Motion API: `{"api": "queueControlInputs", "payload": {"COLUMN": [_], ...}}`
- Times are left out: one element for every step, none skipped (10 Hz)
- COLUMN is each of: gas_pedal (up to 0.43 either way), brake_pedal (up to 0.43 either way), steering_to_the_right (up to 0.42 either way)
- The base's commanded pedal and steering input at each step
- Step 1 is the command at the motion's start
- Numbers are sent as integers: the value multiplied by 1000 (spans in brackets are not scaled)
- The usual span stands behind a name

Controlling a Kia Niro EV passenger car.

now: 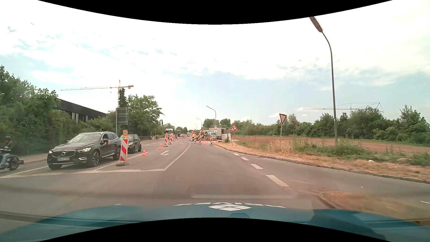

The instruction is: Follow the waypoints while adhering to traffic rules and regulations

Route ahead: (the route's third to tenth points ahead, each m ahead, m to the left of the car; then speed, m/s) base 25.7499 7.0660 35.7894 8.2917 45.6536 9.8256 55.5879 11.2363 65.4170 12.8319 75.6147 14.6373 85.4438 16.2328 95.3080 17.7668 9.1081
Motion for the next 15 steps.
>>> {"api": "queueControlInputs", "payload": {"gas_pedal": [189, 189, 189, 189, 189, 189, 177, 177, 177, 177, 177, 177, 177, 177, 177], "brake_pedal": [0, 0, 0, 0, 0, 0, 0, 0, 0, 0, 0, 0, 0, 0, 0], "steering_to_the_right": [-72, -72, -72, -72, -71, -70, -66, -63, -60, -60, -58, -56, -56, -56, -54]}}
